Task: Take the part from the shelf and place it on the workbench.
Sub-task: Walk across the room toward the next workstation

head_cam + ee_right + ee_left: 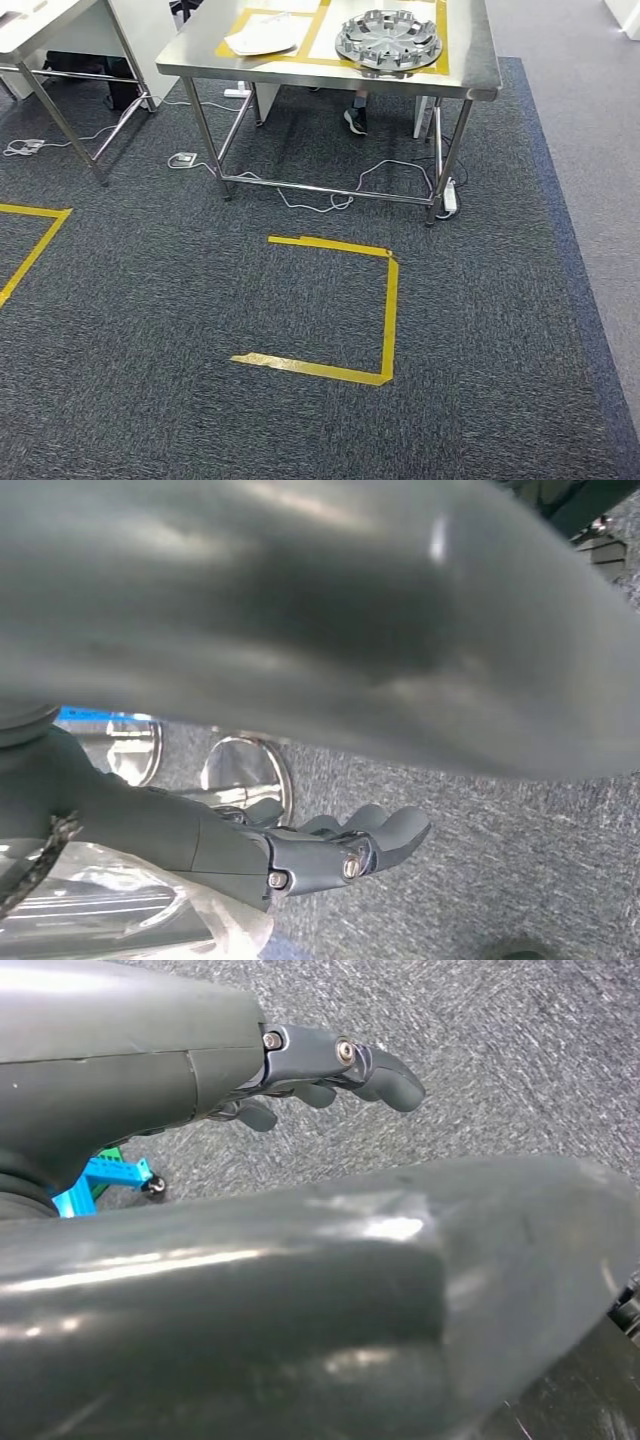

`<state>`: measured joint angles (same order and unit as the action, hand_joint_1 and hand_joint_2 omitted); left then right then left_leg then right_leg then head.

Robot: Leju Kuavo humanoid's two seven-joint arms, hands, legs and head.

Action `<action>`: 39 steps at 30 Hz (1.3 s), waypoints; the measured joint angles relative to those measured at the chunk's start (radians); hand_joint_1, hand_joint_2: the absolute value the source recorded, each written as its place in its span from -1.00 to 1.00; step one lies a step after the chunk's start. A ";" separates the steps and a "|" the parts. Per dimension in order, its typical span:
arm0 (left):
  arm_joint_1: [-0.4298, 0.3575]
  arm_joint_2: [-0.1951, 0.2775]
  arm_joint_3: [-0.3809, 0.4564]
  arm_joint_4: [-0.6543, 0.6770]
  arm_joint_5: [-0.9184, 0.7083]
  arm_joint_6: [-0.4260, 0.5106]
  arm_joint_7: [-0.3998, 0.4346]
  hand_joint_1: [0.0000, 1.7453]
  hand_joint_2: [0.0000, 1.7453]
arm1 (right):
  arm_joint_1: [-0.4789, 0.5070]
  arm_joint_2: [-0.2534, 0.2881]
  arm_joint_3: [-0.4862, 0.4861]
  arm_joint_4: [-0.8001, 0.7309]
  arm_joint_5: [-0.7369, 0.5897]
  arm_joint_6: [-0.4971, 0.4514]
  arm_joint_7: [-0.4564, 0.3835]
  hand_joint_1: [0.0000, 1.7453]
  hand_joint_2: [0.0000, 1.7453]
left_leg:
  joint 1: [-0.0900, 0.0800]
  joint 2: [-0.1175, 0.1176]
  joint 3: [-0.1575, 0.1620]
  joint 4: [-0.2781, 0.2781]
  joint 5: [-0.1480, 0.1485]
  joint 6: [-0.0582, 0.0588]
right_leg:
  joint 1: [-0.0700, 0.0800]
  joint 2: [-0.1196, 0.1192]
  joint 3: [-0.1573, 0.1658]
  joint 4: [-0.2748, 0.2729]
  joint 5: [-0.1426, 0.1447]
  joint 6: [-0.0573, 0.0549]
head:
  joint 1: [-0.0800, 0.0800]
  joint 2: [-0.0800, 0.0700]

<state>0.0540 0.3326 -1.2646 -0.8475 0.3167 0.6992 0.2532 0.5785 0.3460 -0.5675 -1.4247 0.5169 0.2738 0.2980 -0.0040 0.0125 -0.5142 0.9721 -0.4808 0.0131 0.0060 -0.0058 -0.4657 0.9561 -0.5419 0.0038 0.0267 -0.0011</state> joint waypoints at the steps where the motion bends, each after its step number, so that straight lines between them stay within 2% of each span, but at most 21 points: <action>1: 0.000 0.000 0.000 0.000 0.001 0.000 -0.001 -1.00 -1.00 | 0.000 0.000 0.000 0.000 -0.005 -0.003 0.001 -1.00 -1.00 | 0.000 0.000 -0.001 0.000 0.000 0.000 | -0.001 0.000 0.000 0.000 0.000 0.000 | 0.000 0.000; 5: -0.001 0.001 0.000 0.000 0.005 0.001 -0.004 -1.00 -1.00 | -0.001 0.002 -0.001 0.001 -0.016 -0.016 0.000 -1.00 -1.00 | 0.002 0.005 0.010 -0.030 0.016 0.022 | -0.004 0.002 -0.003 0.002 -0.006 0.018 | 0.001 0.000; 6: -0.001 0.001 0.000 0.000 0.006 0.001 -0.004 -1.00 -1.00 | -0.001 0.002 -0.001 0.002 -0.019 -0.018 -0.001 -1.00 -1.00 | 0.006 0.008 0.013 -0.043 0.024 0.026 | -0.004 0.004 -0.019 0.033 -0.030 0.021 | 0.003 0.000; 8: -0.001 0.000 0.000 0.001 0.007 0.001 -0.005 -1.00 -1.00 | -0.002 0.002 -0.002 0.004 -0.022 -0.018 0.000 -1.00 -1.00 | 0.010 0.017 0.011 -0.051 0.030 0.028 | -0.012 0.005 -0.080 0.153 -0.098 0.031 | 0.006 0.000; 9: 0.000 0.000 0.000 0.002 0.007 0.002 -0.005 -1.00 -1.00 | -0.002 0.002 -0.002 0.005 -0.023 -0.018 0.001 -1.00 -1.00 | 0.011 0.023 0.009 -0.050 0.029 0.027 | -0.018 0.005 -0.111 0.214 -0.122 0.038 | 0.007 0.000; 10: 0.001 0.000 0.000 0.002 0.008 0.002 -0.005 -1.00 -1.00 | -0.002 0.002 -0.003 0.006 -0.023 -0.018 0.001 -1.00 -1.00 | 0.013 0.029 0.008 -0.048 0.028 0.023 | -0.024 0.005 -0.130 0.250 -0.128 0.045 | 0.006 0.000; 11: 0.001 -0.001 0.000 0.003 0.008 0.001 -0.005 -1.00 -1.00 | -0.003 0.002 -0.004 0.007 -0.024 -0.018 0.002 -1.00 -1.00 | 0.017 0.036 0.006 -0.044 0.026 0.018 | -0.030 0.003 -0.131 0.248 -0.113 0.053 | 0.006 0.000; 14: 0.000 -0.001 0.000 0.007 0.013 0.001 -0.009 -1.00 -1.00 | -0.006 0.002 -0.006 0.011 -0.029 -0.016 0.004 -1.00 -1.00 | 0.031 0.056 0.001 -0.012 0.007 -0.012 | -0.047 -0.029 -0.055 0.085 -0.017 0.077 | 0.008 0.000; 16: 0.000 0.002 -0.001 0.009 0.016 0.001 -0.014 -1.00 -1.00 | -0.013 0.002 -0.006 0.015 -0.033 -0.014 0.007 -1.00 -1.00 | 0.034 0.067 -0.002 0.012 -0.008 -0.034 | -0.048 -0.044 -0.035 0.035 0.000 0.065 | 0.010 0.000; 18: 0.000 0.002 -0.001 0.010 0.013 0.002 -0.018 -1.00 -1.00 | -0.017 0.002 -0.008 0.017 -0.036 -0.011 0.008 -1.00 -1.00 | 0.035 0.078 0.001 0.020 -0.012 -0.045 | -0.045 -0.029 -0.046 0.049 -0.003 0.041 | 0.008 0.000; 20: 0.000 0.003 0.000 0.010 0.006 0.002 -0.019 -1.00 -1.00 | -0.017 0.002 -0.012 0.018 -0.038 -0.007 0.011 -1.00 -1.00 | 0.039 0.063 -0.001 0.034 -0.031 -0.052 | -0.045 -0.015 -0.052 0.053 0.000 0.025 | 0.004 0.000; 22: 0.001 0.005 0.000 0.011 0.000 0.002 -0.019 -1.00 -1.00 | -0.019 0.003 -0.018 0.019 -0.039 -0.003 0.013 -1.00 -1.00 | 0.041 0.022 -0.034 0.116 -0.096 -0.055 | -0.044 0.000 -0.054 0.053 0.007 0.013 | 0.000 0.000; 24: 0.005 0.006 0.000 0.011 -0.003 0.002 -0.019 -1.00 -1.00 | -0.020 0.003 -0.022 0.019 -0.039 0.000 0.013 -1.00 -1.00 | 0.038 0.000 -0.093 0.258 -0.168 -0.050 | -0.037 0.020 -0.058 0.054 0.013 0.003 | -0.002 0.000; 26: 0.008 0.006 0.000 0.012 -0.003 0.002 -0.019 -1.00 -1.00 | -0.020 0.003 -0.024 0.019 -0.040 0.001 0.014 -1.00 -1.00 | 0.034 -0.004 -0.118 0.324 -0.175 -0.041 | -0.030 0.044 -0.061 0.055 0.016 -0.001 | -0.002 0.000; 28: 0.010 0.006 0.002 0.012 -0.009 0.002 -0.019 -1.00 -1.00 | -0.021 0.003 -0.027 0.020 -0.048 -0.002 0.016 -1.00 -1.00 | 0.027 -0.018 -0.075 0.231 -0.108 -0.025 | -0.026 0.072 -0.059 0.055 0.017 -0.001 | -0.002 0.000; 30: 0.015 0.009 0.008 0.012 -0.024 0.002 -0.017 -1.00 -1.00 | -0.028 0.004 -0.029 0.024 -0.060 -0.013 0.016 -1.00 -1.00 | 0.024 -0.077 -0.016 0.094 -0.050 -0.009 | -0.025 0.099 -0.062 0.056 0.018 0.003 | -0.001 0.000; 32: 0.024 0.012 0.021 0.012 -0.042 0.003 -0.015 -1.00 -1.00 | -0.041 0.005 -0.032 0.035 -0.068 -0.025 0.011 -1.00 -1.00 | 0.022 -0.113 0.004 0.040 -0.042 -0.006 | -0.029 0.126 -0.075 0.056 0.023 0.015 | -0.003 0.000; 34: 0.033 0.015 0.043 0.012 -0.062 0.004 -0.014 -1.00 -1.00 | -0.049 0.005 -0.037 0.048 -0.073 -0.029 0.007 -1.00 -1.00 | 0.021 -0.092 0.003 0.031 -0.037 -0.005 | -0.034 0.149 -0.088 0.054 0.030 0.030 | -0.005 0.000; 36: 0.042 0.016 0.068 0.009 -0.084 0.004 -0.006 -1.00 -1.00 | -0.051 0.006 -0.045 0.056 -0.074 -0.023 0.005 -1.00 -1.00 | 0.022 -0.064 0.003 0.020 -0.029 0.004 | -0.033 0.106 -0.105 0.080 0.009 0.039 | -0.001 0.000; 38: 0.061 0.020 0.093 -0.003 -0.115 0.004 0.024 -1.00 -1.00 | -0.059 0.006 -0.053 0.060 -0.064 -0.007 0.003 -1.00 -1.00 | 0.020 -0.030 0.000 0.014 -0.024 0.011 | -0.029 0.036 -0.153 0.183 -0.060 0.045 | 0.006 0.000; 39: 0.075 0.025 0.106 -0.015 -0.135 0.004 0.044 -1.00 -1.00 | -0.064 0.006 -0.056 0.061 -0.055 0.001 0.001 -1.00 -1.00 | 0.018 -0.010 -0.002 0.014 -0.023 0.013 | -0.029 0.020 -0.183 0.251 -0.097 0.048 | 0.009 0.000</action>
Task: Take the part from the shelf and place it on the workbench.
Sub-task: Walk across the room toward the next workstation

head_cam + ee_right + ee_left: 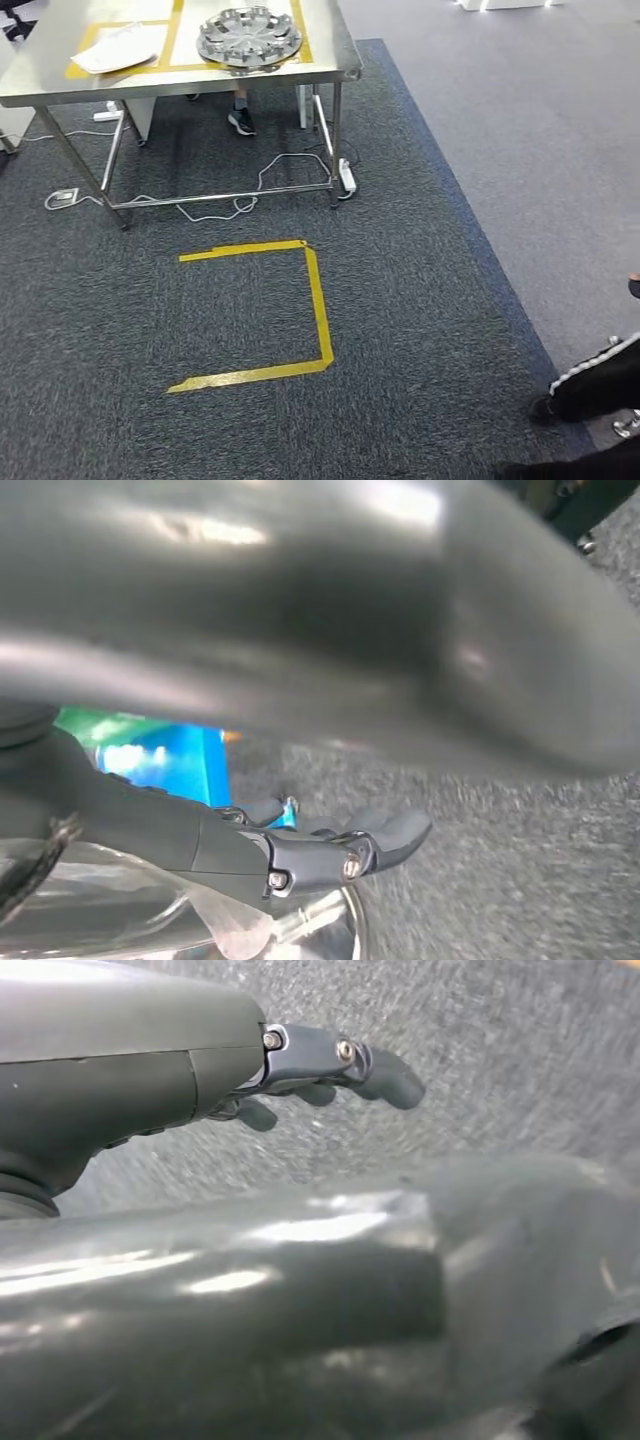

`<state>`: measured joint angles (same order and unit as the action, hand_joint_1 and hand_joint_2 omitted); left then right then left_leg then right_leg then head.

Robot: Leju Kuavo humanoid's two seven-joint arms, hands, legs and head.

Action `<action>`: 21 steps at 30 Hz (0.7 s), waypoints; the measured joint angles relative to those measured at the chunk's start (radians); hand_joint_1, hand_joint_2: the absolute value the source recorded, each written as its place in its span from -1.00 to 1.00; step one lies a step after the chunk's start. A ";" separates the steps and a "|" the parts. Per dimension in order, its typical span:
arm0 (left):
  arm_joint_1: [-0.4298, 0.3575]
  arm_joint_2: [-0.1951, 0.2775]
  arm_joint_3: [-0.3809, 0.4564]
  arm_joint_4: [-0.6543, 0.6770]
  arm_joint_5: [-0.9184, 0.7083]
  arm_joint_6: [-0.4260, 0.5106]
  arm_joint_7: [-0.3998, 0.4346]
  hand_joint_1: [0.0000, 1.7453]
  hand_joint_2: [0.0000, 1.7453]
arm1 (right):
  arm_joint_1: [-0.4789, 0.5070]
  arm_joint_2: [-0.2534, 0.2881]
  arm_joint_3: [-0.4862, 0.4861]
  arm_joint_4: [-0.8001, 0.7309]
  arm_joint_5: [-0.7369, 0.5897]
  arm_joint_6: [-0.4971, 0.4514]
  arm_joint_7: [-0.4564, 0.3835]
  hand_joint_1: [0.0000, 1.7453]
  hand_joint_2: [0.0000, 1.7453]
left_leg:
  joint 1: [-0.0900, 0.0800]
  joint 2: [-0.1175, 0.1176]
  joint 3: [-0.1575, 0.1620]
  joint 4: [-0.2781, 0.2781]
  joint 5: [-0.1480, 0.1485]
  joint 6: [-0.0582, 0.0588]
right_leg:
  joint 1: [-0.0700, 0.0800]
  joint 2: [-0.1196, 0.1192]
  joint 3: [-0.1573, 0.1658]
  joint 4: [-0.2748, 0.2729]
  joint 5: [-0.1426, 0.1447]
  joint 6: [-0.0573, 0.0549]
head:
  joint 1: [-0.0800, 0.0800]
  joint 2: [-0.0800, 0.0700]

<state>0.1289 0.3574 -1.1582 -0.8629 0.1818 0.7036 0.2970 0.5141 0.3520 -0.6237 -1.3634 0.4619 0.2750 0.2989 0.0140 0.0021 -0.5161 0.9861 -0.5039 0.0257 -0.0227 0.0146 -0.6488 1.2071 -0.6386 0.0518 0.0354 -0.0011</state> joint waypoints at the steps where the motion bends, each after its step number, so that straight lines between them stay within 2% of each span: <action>1: 0.016 0.006 0.016 -0.015 -0.020 0.000 0.018 -1.00 -1.00 | -0.005 0.000 -0.004 0.001 0.010 0.008 -0.003 -1.00 -1.00 | -0.002 0.020 -0.001 0.000 0.000 0.000 | 0.000 -0.006 -0.021 0.054 -0.024 0.003 | 0.001 0.000; 2: 0.031 0.011 0.034 -0.031 -0.037 0.000 0.031 -1.00 -1.00 | -0.008 0.000 -0.008 0.003 0.020 0.014 -0.005 -1.00 -1.00 | -0.005 0.039 -0.002 0.000 0.000 0.001 | 0.000 -0.009 -0.025 0.076 -0.028 0.004 | 0.000 0.000; 3: 0.044 0.016 0.053 -0.046 -0.051 0.000 0.039 -1.00 -1.00 | -0.009 0.000 -0.012 0.005 0.028 0.020 -0.006 -1.00 -1.00 | -0.006 0.055 -0.003 0.001 0.000 0.001 | 0.001 -0.013 -0.007 0.059 -0.014 0.003 | 0.001 0.000; 4: 0.053 0.019 0.071 -0.059 -0.061 0.000 0.044 -1.00 -1.00 | -0.010 0.000 -0.016 0.007 0.034 0.024 -0.008 -1.00 -1.00 | -0.008 0.068 -0.002 0.001 0.001 0.001 | 0.002 -0.021 0.032 0.003 0.013 0.000 | 0.001 0.000; 5: 0.058 0.021 0.087 -0.070 -0.066 0.000 0.046 -1.00 -1.00 | -0.010 0.000 -0.019 0.008 0.039 0.027 -0.008 -1.00 -1.00 | -0.009 0.079 -0.001 0.002 0.001 0.000 | 0.005 -0.042 0.084 -0.075 0.040 -0.006 | 0.001 0.000; 6: 0.063 0.023 0.102 -0.080 -0.071 0.000 0.047 -1.00 -1.00 | -0.012 0.000 -0.022 0.009 0.044 0.030 -0.009 -1.00 -1.00 | -0.013 0.089 0.001 0.004 0.000 -0.002 | 0.008 -0.064 0.130 -0.148 0.061 -0.013 | 0.000 0.000; 7: 0.069 0.024 0.116 -0.089 -0.075 0.000 0.047 -1.00 -1.00 | -0.015 0.000 -0.023 0.009 0.051 0.036 -0.010 -1.00 -1.00 | -0.015 0.098 0.002 0.005 0.000 -0.007 | 0.011 -0.079 0.161 -0.200 0.073 -0.022 | -0.001 0.000; 8: 0.076 0.025 0.130 -0.099 -0.080 0.000 0.047 -1.00 -1.00 | -0.016 0.000 -0.024 0.010 0.060 0.042 -0.012 -1.00 -1.00 | -0.016 0.107 0.004 0.007 0.000 -0.012 | 0.014 -0.088 0.176 -0.227 0.078 -0.029 | -0.002 0.000; 10: 0.094 0.028 0.162 -0.120 -0.085 0.000 0.043 -1.00 -1.00 | -0.015 -0.002 -0.025 0.013 0.082 0.057 -0.020 -1.00 -1.00 | -0.015 0.126 0.008 0.006 0.002 -0.023 | 0.017 -0.069 0.172 -0.234 0.085 -0.041 | -0.004 0.000; 11: 0.105 0.029 0.181 -0.131 -0.084 0.000 0.038 -1.00 -1.00 | -0.013 -0.003 -0.024 0.016 0.093 0.063 -0.026 -1.00 -1.00 | -0.013 0.119 0.009 0.010 -0.003 -0.029 | 0.016 -0.059 0.170 -0.237 0.090 -0.047 | -0.005 0.000; 12: 0.117 0.028 0.201 -0.141 -0.081 0.000 0.032 -1.00 -1.00 | -0.013 -0.005 -0.023 0.020 0.102 0.067 -0.032 -1.00 -1.00 | -0.010 0.099 0.005 0.027 -0.020 -0.035 | 0.013 -0.050 0.168 -0.240 0.097 -0.053 | -0.007 0.000; 13: 0.130 0.028 0.221 -0.148 -0.079 0.000 0.026 -1.00 -1.00 | -0.014 -0.008 -0.022 0.024 0.108 0.069 -0.038 -1.00 -1.00 | -0.008 0.071 -0.008 0.062 -0.049 -0.041 | 0.010 -0.040 0.165 -0.244 0.104 -0.058 | -0.010 0.000; 14: 0.142 0.028 0.238 -0.153 -0.077 0.000 0.023 -1.00 -1.00 | -0.016 -0.011 -0.020 0.028 0.112 0.070 -0.042 -1.00 -1.00 | -0.005 0.038 -0.029 0.119 -0.088 -0.045 | 0.009 -0.031 0.160 -0.244 0.108 -0.062 | -0.014 0.000; 15: 0.152 0.028 0.253 -0.156 -0.076 0.000 0.022 -1.00 -1.00 | -0.017 -0.014 -0.018 0.032 0.114 0.070 -0.045 -1.00 -1.00 | -0.003 0.018 -0.055 0.189 -0.128 -0.047 | 0.008 -0.020 0.155 -0.244 0.112 -0.063 | -0.016 0.000; 16: 0.161 0.027 0.264 -0.159 -0.075 0.000 0.021 -1.00 -1.00 | -0.018 -0.016 -0.017 0.035 0.116 0.071 -0.046 -1.00 -1.00 | -0.002 0.009 -0.077 0.251 -0.157 -0.049 | 0.008 -0.008 0.152 -0.244 0.115 -0.063 | -0.017 0.000; 17: 0.169 0.027 0.272 -0.161 -0.074 0.000 0.021 -1.00 -1.00 | -0.018 -0.017 -0.016 0.039 0.117 0.071 -0.047 -1.00 -1.00 | -0.002 0.005 -0.086 0.286 -0.167 -0.050 | 0.008 0.005 0.149 -0.243 0.117 -0.062 | -0.017 0.000; 18: 0.175 0.026 0.280 -0.164 -0.071 0.000 0.021 -1.00 -1.00 | -0.017 -0.018 -0.015 0.043 0.119 0.071 -0.047 -1.00 -1.00 | -0.001 0.004 -0.078 0.281 -0.155 -0.051 | 0.008 0.017 0.147 -0.243 0.120 -0.059 | -0.017 0.000; 19: 0.182 0.026 0.289 -0.169 -0.065 0.000 0.020 -1.00 -1.00 | -0.017 -0.019 -0.014 0.047 0.120 0.070 -0.048 -1.00 -1.00 | 0.001 -0.001 -0.050 0.233 -0.125 -0.051 | 0.007 0.030 0.147 -0.242 0.122 -0.057 | -0.017 0.000; 21: 0.196 0.025 0.311 -0.182 -0.046 0.000 0.019 -1.00 -1.00 | -0.017 -0.025 -0.005 0.054 0.121 0.063 -0.044 -1.00 -1.00 | 0.005 -0.037 0.029 0.084 -0.062 -0.049 | 0.008 0.054 0.145 -0.237 0.125 -0.049 | -0.018 0.000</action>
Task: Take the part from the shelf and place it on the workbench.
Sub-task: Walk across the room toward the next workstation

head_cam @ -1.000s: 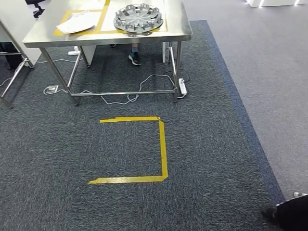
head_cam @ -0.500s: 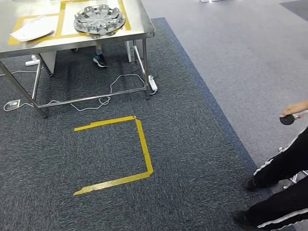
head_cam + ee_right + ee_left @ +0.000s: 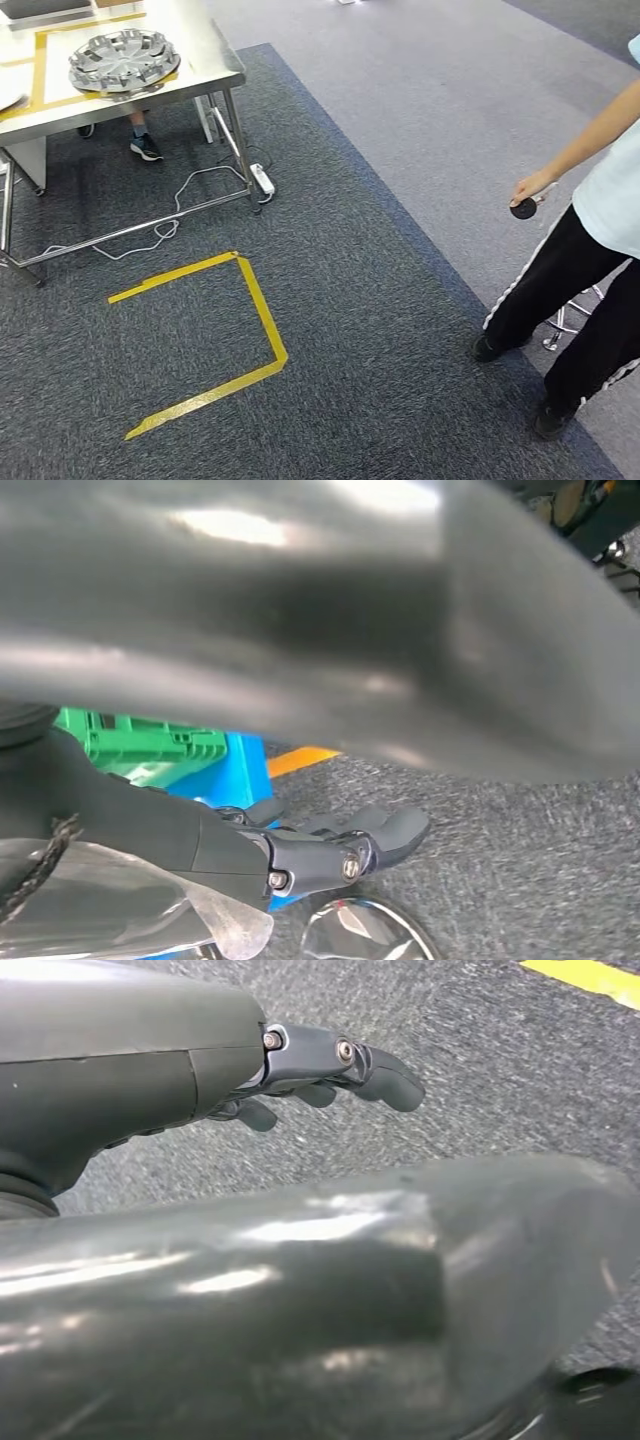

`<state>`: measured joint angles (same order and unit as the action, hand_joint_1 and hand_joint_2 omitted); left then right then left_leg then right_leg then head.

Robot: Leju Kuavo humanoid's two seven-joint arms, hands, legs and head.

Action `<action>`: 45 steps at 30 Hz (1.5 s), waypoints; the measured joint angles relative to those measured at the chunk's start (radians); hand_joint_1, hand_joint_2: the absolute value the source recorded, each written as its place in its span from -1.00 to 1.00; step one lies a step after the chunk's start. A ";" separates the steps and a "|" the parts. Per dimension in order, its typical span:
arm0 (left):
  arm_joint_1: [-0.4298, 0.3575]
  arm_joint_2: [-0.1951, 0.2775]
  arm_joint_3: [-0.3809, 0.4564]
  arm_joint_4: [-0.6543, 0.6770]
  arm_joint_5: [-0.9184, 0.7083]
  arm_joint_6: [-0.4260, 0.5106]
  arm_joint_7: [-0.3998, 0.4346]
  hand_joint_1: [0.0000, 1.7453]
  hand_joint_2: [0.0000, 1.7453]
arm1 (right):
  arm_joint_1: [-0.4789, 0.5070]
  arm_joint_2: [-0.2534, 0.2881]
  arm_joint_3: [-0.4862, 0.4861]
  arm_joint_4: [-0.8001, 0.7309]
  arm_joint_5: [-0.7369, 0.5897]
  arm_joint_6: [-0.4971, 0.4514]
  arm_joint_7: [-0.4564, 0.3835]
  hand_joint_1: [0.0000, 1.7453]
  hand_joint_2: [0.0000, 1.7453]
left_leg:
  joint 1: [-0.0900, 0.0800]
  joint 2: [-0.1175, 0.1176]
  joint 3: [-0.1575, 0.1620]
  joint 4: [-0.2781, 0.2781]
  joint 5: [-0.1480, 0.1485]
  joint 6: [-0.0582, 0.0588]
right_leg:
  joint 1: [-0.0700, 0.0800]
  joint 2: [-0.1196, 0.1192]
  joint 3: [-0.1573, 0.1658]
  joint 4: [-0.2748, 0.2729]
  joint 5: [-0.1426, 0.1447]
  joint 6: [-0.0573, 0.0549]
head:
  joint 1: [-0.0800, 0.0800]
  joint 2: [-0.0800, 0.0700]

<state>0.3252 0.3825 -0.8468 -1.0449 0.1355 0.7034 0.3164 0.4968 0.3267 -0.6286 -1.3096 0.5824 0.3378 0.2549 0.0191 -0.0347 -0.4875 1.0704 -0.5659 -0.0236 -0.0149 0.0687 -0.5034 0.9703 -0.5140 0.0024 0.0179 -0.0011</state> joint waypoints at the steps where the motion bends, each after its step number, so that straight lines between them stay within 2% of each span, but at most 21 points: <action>1: 0.009 0.000 0.012 -0.009 0.010 0.000 -0.001 -1.00 -1.00 | 0.000 -0.005 0.007 0.002 -0.001 -0.006 0.005 -1.00 -1.00 | 0.001 -0.019 0.028 -0.057 0.017 0.003 | 0.001 0.012 -0.002 0.003 0.001 0.006 | 0.000 0.000; 3: 0.027 -0.001 0.035 -0.030 0.028 0.000 0.001 -1.00 -1.00 | 0.003 -0.014 0.021 0.005 -0.009 -0.019 0.018 -1.00 -1.00 | -0.003 -0.033 0.045 -0.098 0.021 0.015 | 0.000 0.036 -0.010 0.006 0.005 0.021 | 0.000 0.000; 5: 0.041 -0.002 0.054 -0.051 0.038 0.000 0.005 -1.00 -1.00 | 0.010 -0.022 0.030 0.005 -0.020 -0.026 0.027 -1.00 -1.00 | -0.005 -0.009 0.041 -0.099 0.028 0.033 | -0.005 0.045 -0.019 0.008 0.009 0.033 | 0.000 0.000; 7: 0.051 -0.002 0.068 -0.066 0.042 0.000 0.007 -1.00 -1.00 | 0.012 -0.027 0.035 0.006 -0.026 -0.028 0.029 -1.00 -1.00 | -0.004 0.018 0.034 -0.102 0.038 0.050 | -0.006 0.003 -0.046 0.059 -0.027 0.038 | 0.005 0.000; 9: 0.059 -0.002 0.077 -0.075 0.044 0.000 0.007 -1.00 -1.00 | 0.008 -0.032 0.042 0.006 -0.030 -0.029 0.030 -1.00 -1.00 | -0.007 0.046 0.025 -0.102 0.042 0.058 | -0.005 -0.048 -0.106 0.190 -0.105 0.042 | 0.011 0.000; 11: 0.065 -0.003 0.081 -0.078 0.051 0.000 0.005 -1.00 -1.00 | 0.007 -0.036 0.048 0.007 -0.038 -0.031 0.030 -1.00 -1.00 | -0.011 0.076 0.021 -0.101 0.043 0.059 | -0.005 -0.061 -0.154 0.304 -0.152 0.046 | 0.011 0.000; 12: 0.066 -0.004 0.082 -0.079 0.059 0.000 0.001 -1.00 -1.00 | 0.007 -0.038 0.052 0.009 -0.044 -0.037 0.030 -1.00 -1.00 | -0.012 0.090 0.020 -0.101 0.043 0.060 | -0.005 -0.064 -0.151 0.309 -0.146 0.046 | 0.011 0.000; 14: 0.063 -0.005 0.082 -0.079 0.080 0.000 -0.010 -1.00 -1.00 | 0.007 -0.043 0.057 0.015 -0.062 -0.057 0.028 -1.00 -1.00 | -0.014 0.116 0.021 -0.100 0.042 0.058 | -0.003 -0.082 -0.083 0.200 -0.089 0.040 | 0.012 0.000; 16: 0.059 -0.006 0.081 -0.079 0.095 0.000 -0.023 -1.00 -1.00 | 0.001 -0.049 0.060 0.019 -0.078 -0.079 0.025 -1.00 -1.00 | -0.019 0.137 0.024 -0.098 0.039 0.051 | 0.001 -0.132 0.000 0.052 -0.042 0.029 | 0.011 0.000; 19: 0.053 -0.002 0.077 -0.084 0.107 0.000 -0.037 -1.00 -1.00 | 0.002 -0.064 0.073 0.023 -0.096 -0.094 0.022 -1.00 -1.00 | -0.020 0.164 0.029 -0.097 0.037 0.031 | 0.008 -0.139 0.021 -0.002 -0.027 0.017 | 0.006 0.000; 22: 0.041 0.022 0.043 -0.105 0.122 0.000 -0.041 -1.00 -1.00 | 0.009 -0.082 0.086 0.026 -0.130 -0.097 0.028 -1.00 -1.00 | -0.012 0.123 0.018 -0.063 0.007 0.011 | 0.005 -0.107 0.013 -0.009 -0.011 -0.001 | 0.003 0.000; 24: 0.039 0.036 0.018 -0.111 0.125 0.000 -0.039 -1.00 -1.00 | 0.008 -0.086 0.094 0.026 -0.142 -0.105 0.039 -1.00 -1.00 | -0.009 0.062 -0.027 0.047 -0.061 0.003 | 0.004 -0.085 0.008 -0.010 -0.005 -0.008 | -0.001 0.000; 26: 0.038 0.044 -0.005 -0.113 0.131 0.000 -0.037 -1.00 -1.00 | 0.010 -0.087 0.106 0.025 -0.148 -0.111 0.050 -1.00 -1.00 | -0.008 0.044 -0.080 0.171 -0.110 0.001 | 0.006 -0.057 0.003 -0.010 -0.003 -0.010 | -0.002 0.000; 28: 0.036 0.048 -0.026 -0.114 0.142 0.000 -0.043 -1.00 -1.00 | 0.012 -0.087 0.117 0.025 -0.156 -0.113 0.060 -1.00 -1.00 | -0.008 0.040 -0.081 0.169 -0.079 0.003 | 0.007 -0.027 0.005 -0.009 -0.003 -0.010 | -0.002 0.000; 31: 0.031 0.054 -0.046 -0.114 0.161 0.000 -0.063 -1.00 -1.00 | 0.012 -0.088 0.133 0.026 -0.166 -0.116 0.071 -1.00 -1.00 | -0.007 -0.012 0.002 -0.028 0.029 0.015 | 0.008 0.015 0.012 -0.004 -0.003 -0.006 | -0.002 0.000; 33: 0.027 0.059 -0.056 -0.114 0.167 0.000 -0.070 -1.00 -1.00 | 0.012 -0.090 0.141 0.026 -0.171 -0.117 0.074 -1.00 -1.00 | -0.008 -0.039 0.024 -0.088 0.043 0.022 | 0.007 0.039 0.004 0.000 -0.001 0.005 | -0.002 0.000; 35: 0.022 0.063 -0.062 -0.114 0.170 0.000 -0.076 -1.00 -1.00 | 0.015 -0.092 0.148 0.026 -0.177 -0.119 0.075 -1.00 -1.00 | -0.010 -0.021 0.022 -0.096 0.043 0.030 | 0.004 0.059 -0.008 0.001 0.003 0.019 | -0.002 0.000; 37: 0.017 0.065 -0.066 -0.114 0.175 0.000 -0.082 -1.00 -1.00 | 0.021 -0.096 0.158 0.027 -0.187 -0.129 0.072 -1.00 -1.00 | -0.007 0.004 0.022 -0.106 0.050 0.043 | 0.004 0.026 -0.027 0.028 -0.016 0.028 | 0.001 0.000; 39: 0.017 0.065 -0.067 -0.114 0.179 0.000 -0.086 -1.00 -1.00 | 0.021 -0.104 0.173 0.032 -0.196 -0.142 0.066 -1.00 -1.00 | -0.007 0.032 0.020 -0.111 0.054 0.052 | 0.005 -0.035 -0.079 0.131 -0.077 0.035 | 0.006 0.000; 42: 0.020 0.065 -0.069 -0.114 0.181 0.000 -0.088 -1.00 -1.00 | 0.016 -0.114 0.193 0.045 -0.201 -0.150 0.061 -1.00 -1.00 | -0.009 0.077 0.017 -0.110 0.052 0.055 | 0.002 -0.062 -0.164 0.304 -0.144 0.047 | 0.008 0.000; 45: 0.019 0.064 -0.069 -0.114 0.181 0.000 -0.087 -1.00 -1.00 | 0.017 -0.121 0.203 0.053 -0.204 -0.151 0.060 -1.00 -1.00 | -0.009 0.108 0.021 -0.110 0.048 0.050 | 0.000 -0.077 -0.118 0.218 -0.080 0.049 | 0.008 0.000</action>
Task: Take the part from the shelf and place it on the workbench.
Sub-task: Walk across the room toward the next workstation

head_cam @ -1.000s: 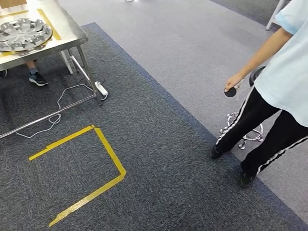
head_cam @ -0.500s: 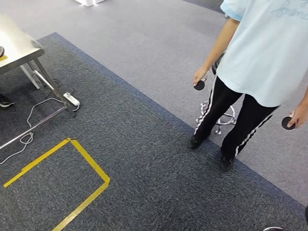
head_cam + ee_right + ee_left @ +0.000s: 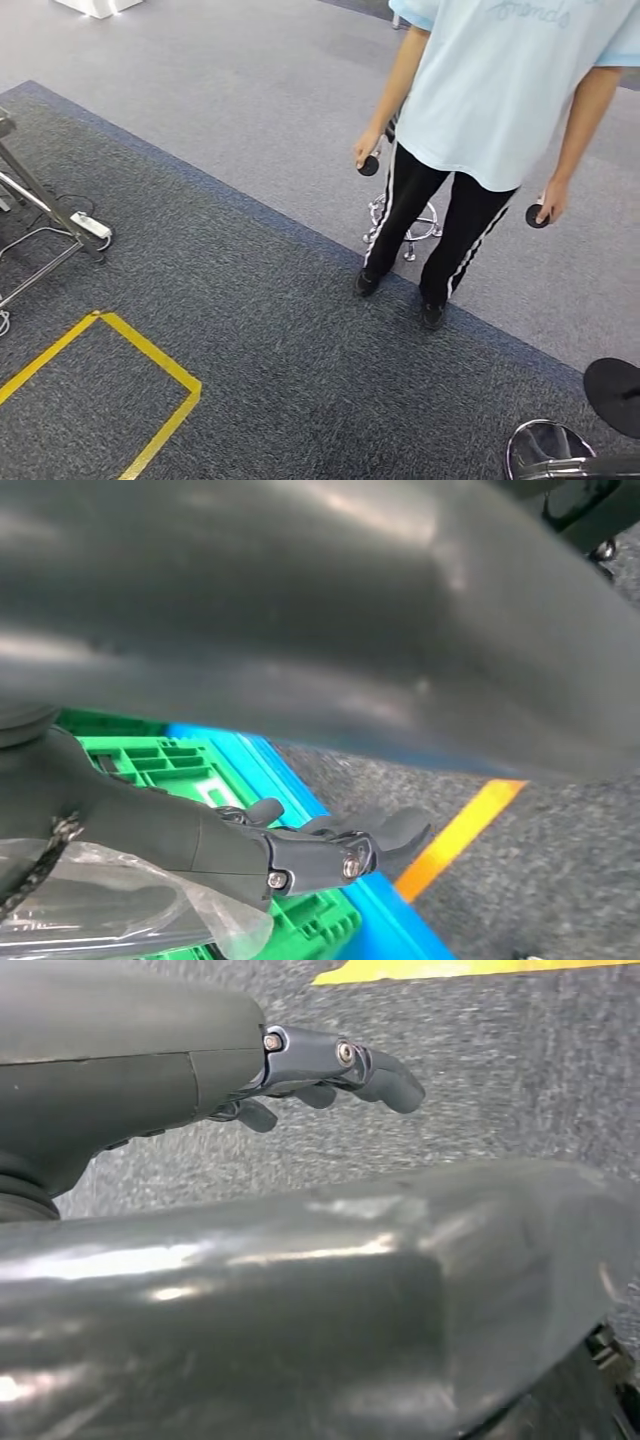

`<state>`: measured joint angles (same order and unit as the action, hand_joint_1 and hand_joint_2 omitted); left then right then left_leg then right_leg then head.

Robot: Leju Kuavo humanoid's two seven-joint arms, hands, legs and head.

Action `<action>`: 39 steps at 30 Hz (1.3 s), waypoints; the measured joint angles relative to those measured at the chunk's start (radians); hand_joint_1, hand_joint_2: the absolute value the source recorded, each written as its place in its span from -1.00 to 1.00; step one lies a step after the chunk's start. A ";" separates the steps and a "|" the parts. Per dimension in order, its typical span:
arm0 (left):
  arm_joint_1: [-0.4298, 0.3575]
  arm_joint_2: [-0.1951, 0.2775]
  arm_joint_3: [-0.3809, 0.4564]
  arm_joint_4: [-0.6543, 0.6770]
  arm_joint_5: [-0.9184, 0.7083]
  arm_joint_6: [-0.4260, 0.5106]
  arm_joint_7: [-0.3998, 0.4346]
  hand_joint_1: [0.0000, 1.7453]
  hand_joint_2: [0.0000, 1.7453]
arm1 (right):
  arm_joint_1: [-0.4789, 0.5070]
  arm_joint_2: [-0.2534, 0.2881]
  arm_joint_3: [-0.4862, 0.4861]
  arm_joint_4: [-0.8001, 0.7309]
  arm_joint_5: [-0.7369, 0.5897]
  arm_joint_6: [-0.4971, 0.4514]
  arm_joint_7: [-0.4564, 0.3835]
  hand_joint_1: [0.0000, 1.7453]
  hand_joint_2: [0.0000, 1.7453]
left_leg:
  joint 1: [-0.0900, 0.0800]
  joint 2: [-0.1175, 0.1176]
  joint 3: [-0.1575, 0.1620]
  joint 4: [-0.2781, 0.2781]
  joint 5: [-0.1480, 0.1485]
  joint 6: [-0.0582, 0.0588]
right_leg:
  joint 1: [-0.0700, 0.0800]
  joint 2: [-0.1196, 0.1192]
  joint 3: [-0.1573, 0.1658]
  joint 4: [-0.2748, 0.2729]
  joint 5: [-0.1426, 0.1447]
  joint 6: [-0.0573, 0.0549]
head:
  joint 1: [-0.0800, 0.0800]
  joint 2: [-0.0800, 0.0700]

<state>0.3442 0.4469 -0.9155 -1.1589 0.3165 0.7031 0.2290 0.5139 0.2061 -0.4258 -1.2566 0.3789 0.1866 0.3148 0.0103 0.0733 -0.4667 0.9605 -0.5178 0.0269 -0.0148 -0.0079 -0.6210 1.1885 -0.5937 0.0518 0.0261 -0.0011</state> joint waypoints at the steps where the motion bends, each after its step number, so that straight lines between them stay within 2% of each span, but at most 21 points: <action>1: 0.000 0.000 0.000 0.000 0.000 0.000 0.000 -1.00 -1.00 | 0.000 -0.003 0.003 0.002 -0.001 0.000 -0.001 -1.00 -1.00 | 0.000 0.010 0.003 0.000 -0.002 -0.003 | 0.000 -0.020 0.040 -0.074 0.032 -0.001 | 0.000 0.000; 3: 0.001 0.001 0.000 0.000 -0.001 0.000 0.001 -1.00 -1.00 | -0.003 -0.008 0.010 0.006 -0.005 -0.001 -0.002 -1.00 -1.00 | -0.005 0.028 0.009 0.004 -0.010 -0.014 | 0.002 -0.056 0.101 -0.187 0.070 -0.009 | -0.002 0.000; 4: 0.001 0.002 0.000 -0.001 -0.001 0.000 0.003 -1.00 -1.00 | -0.004 -0.009 0.013 0.008 -0.007 -0.001 -0.002 -1.00 -1.00 | -0.007 0.036 0.011 0.005 -0.013 -0.020 | 0.004 -0.064 0.111 -0.209 0.074 -0.016 | -0.004 0.000; 7: -0.001 0.007 0.000 -0.009 -0.003 0.000 0.008 -1.00 -1.00 | -0.001 -0.012 0.020 0.014 -0.015 -0.003 0.000 -1.00 -1.00 | -0.005 0.048 0.018 0.008 -0.022 -0.037 | 0.007 -0.036 0.104 -0.213 0.075 -0.037 | -0.007 0.000; 9: 0.001 0.008 0.000 -0.015 -0.003 0.000 0.009 -1.00 -1.00 | 0.003 -0.015 0.026 0.016 -0.026 -0.010 0.006 -1.00 -1.00 | -0.001 0.001 0.001 0.061 -0.065 -0.047 | 0.004 -0.016 0.109 -0.216 0.080 -0.049 | -0.010 0.000; 11: 0.006 0.008 0.000 -0.017 -0.003 0.000 0.009 -1.00 -1.00 | 0.007 -0.018 0.034 0.016 -0.038 -0.017 0.013 -1.00 -1.00 | 0.002 -0.053 -0.058 0.195 -0.139 -0.049 | 0.005 0.007 0.110 -0.216 0.083 -0.055 | -0.012 0.000; 13: 0.009 0.008 0.000 -0.017 -0.002 0.000 0.010 -1.00 -1.00 | 0.012 -0.020 0.042 0.017 -0.045 -0.020 0.017 -1.00 -1.00 | 0.001 -0.065 -0.113 0.306 -0.169 -0.047 | 0.008 0.034 0.111 -0.216 0.084 -0.056 | -0.012 0.000; 15: 0.010 0.007 -0.001 -0.017 -0.002 0.000 0.009 -1.00 -1.00 | 0.016 -0.022 0.049 0.018 -0.047 -0.020 0.018 -1.00 -1.00 | 0.001 -0.071 -0.108 0.268 -0.114 -0.041 | 0.011 0.064 0.116 -0.216 0.083 -0.056 | -0.012 0.000; 17: 0.011 0.008 0.000 -0.017 -0.002 0.000 0.009 -1.00 -1.00 | 0.016 -0.024 0.054 0.018 -0.047 -0.021 0.019 -1.00 -1.00 | 0.001 -0.110 -0.060 0.135 -0.032 -0.031 | 0.013 0.092 0.118 -0.214 0.082 -0.055 | -0.012 0.000; 18: 0.011 0.008 0.000 -0.017 -0.002 0.000 0.009 -1.00 -1.00 | 0.015 -0.026 0.056 0.018 -0.047 -0.022 0.019 -1.00 -1.00 | 0.002 -0.133 -0.041 0.080 -0.010 -0.028 | 0.014 0.106 0.116 -0.212 0.081 -0.052 | -0.012 0.000; 20: 0.011 0.008 0.000 -0.018 -0.001 0.000 0.010 -1.00 -1.00 | 0.017 -0.029 0.059 0.018 -0.048 -0.022 0.020 -1.00 -1.00 | 0.000 -0.155 -0.029 0.036 -0.003 -0.024 | 0.011 0.131 0.101 -0.207 0.083 -0.041 | -0.011 0.000; 22: 0.008 0.009 -0.001 -0.018 0.002 0.000 0.008 -1.00 -1.00 | 0.022 -0.033 0.063 0.019 -0.050 -0.023 0.022 -1.00 -1.00 | -0.002 -0.133 -0.028 0.026 0.000 -0.017 | 0.006 0.141 0.087 -0.205 0.085 -0.028 | -0.010 0.000; 24: 0.004 0.008 -0.002 -0.019 0.011 0.000 0.000 -1.00 -1.00 | 0.024 -0.041 0.072 0.019 -0.062 -0.032 0.025 -1.00 -1.00 | 0.000 -0.106 -0.027 0.017 0.007 -0.004 | 0.007 0.093 0.060 -0.162 0.055 -0.021 | -0.006 0.000; 26: 0.002 0.007 -0.006 -0.018 0.023 0.000 -0.008 -1.00 -1.00 | 0.019 -0.053 0.090 0.021 -0.077 -0.044 0.025 -1.00 -1.00 | -0.001 -0.075 -0.029 0.015 0.008 0.004 | 0.009 0.033 0.001 -0.041 -0.013 -0.015 | -0.003 0.000; 27: 0.001 0.007 -0.010 -0.018 0.027 0.000 -0.010 -1.00 -1.00 | 0.016 -0.059 0.099 0.022 -0.081 -0.047 0.024 -1.00 -1.00 | -0.002 -0.059 -0.030 0.015 0.007 0.005 | 0.008 0.021 -0.033 0.028 -0.043 -0.011 | -0.002 0.000; 29: -0.004 0.006 -0.018 -0.016 0.030 0.000 -0.012 -1.00 -1.00 | 0.016 -0.068 0.112 0.027 -0.086 -0.052 0.023 -1.00 -1.00 | -0.004 -0.028 -0.030 0.016 0.006 0.005 | 0.005 0.013 -0.060 0.086 -0.052 -0.006 | -0.002 0.000; 30: -0.007 0.006 -0.021 -0.016 0.031 0.000 -0.012 -1.00 -1.00 | 0.017 -0.073 0.117 0.029 -0.088 -0.053 0.022 -1.00 -1.00 | -0.004 -0.015 -0.028 0.016 0.004 0.003 | 0.004 0.008 -0.041 0.055 -0.029 -0.005 | -0.002 0.000; 32: -0.011 0.004 -0.025 -0.015 0.034 0.000 -0.014 -1.00 -1.00 | 0.016 -0.081 0.126 0.033 -0.091 -0.055 0.021 -1.00 -1.00 | -0.005 0.008 -0.023 0.016 0.000 -0.003 | 0.005 -0.026 0.039 -0.090 0.035 -0.008 | -0.002 0.000; 34: -0.015 0.003 -0.027 -0.014 0.040 0.000 -0.018 -1.00 -1.00 | 0.014 -0.087 0.136 0.037 -0.096 -0.058 0.017 -1.00 -1.00 | -0.009 0.027 -0.017 0.019 -0.006 -0.013 | 0.008 -0.056 0.095 -0.194 0.068 -0.017 | -0.004 0.000; 37: -0.026 0.003 -0.031 -0.012 0.048 0.000 -0.023 -1.00 -1.00 | 0.014 -0.094 0.150 0.046 -0.102 -0.063 0.014 -1.00 -1.00 | -0.007 0.049 -0.009 0.020 -0.012 -0.031 | 0.012 -0.037 0.101 -0.210 0.075 -0.035 | -0.008 0.000; 39: -0.032 0.003 -0.036 -0.011 0.051 0.000 -0.025 -1.00 -1.00 | 0.014 -0.098 0.158 0.051 -0.107 -0.068 0.013 -1.00 -1.00 | -0.002 0.017 -0.016 0.051 -0.040 -0.042 | 0.009 -0.019 0.106 -0.215 0.082 -0.048 | -0.010 0.000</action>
<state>0.3119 0.4501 -0.9520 -1.1695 0.3675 0.7030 0.2035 0.5277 0.1080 -0.2681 -1.2053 0.2717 0.1183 0.3279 0.0084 0.0900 -0.4826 1.0115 -0.5578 -0.0149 -0.0058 -0.0269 -0.5149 0.9731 -0.5113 0.0043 0.0158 -0.0011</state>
